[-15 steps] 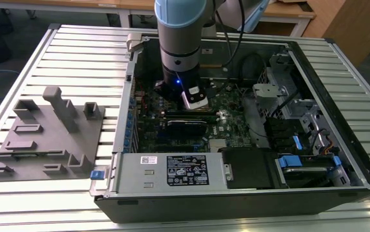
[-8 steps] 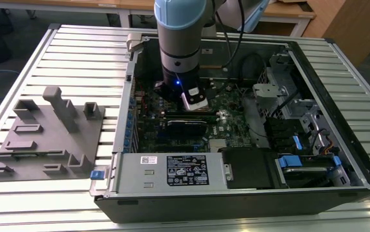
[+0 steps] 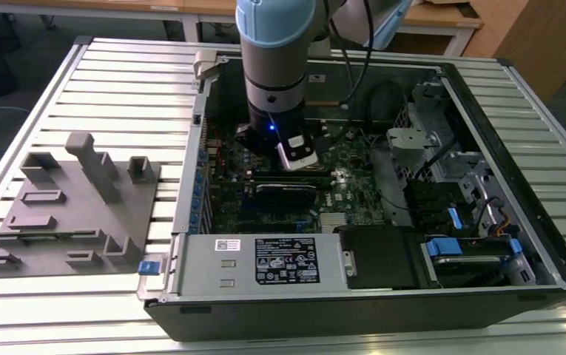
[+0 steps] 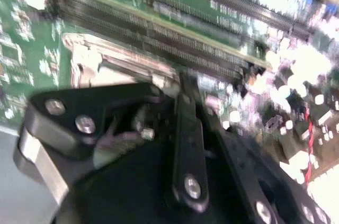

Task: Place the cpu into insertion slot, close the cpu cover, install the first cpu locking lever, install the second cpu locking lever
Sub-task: 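Install the second cpu locking lever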

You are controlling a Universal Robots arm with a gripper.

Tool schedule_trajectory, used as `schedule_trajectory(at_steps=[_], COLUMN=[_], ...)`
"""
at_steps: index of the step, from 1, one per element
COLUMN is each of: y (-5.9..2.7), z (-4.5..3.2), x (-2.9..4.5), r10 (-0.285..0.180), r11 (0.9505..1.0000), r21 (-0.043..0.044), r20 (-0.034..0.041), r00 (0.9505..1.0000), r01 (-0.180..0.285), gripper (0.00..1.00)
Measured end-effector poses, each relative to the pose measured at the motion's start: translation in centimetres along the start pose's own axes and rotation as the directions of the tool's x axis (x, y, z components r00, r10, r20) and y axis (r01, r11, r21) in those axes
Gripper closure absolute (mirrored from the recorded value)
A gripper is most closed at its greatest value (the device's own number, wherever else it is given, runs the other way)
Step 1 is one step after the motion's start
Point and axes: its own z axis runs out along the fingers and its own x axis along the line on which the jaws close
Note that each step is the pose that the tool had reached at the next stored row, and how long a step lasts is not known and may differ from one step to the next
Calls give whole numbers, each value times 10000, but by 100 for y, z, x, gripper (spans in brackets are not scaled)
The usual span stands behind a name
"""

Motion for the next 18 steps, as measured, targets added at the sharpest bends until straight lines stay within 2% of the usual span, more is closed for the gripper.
schedule_trajectory(at_steps=[18], y=[-21], z=[16], x=[52], r10=[1], r11=[10000], r21=[5], r20=[-2], r00=[10000], r01=[-1], gripper=[90])
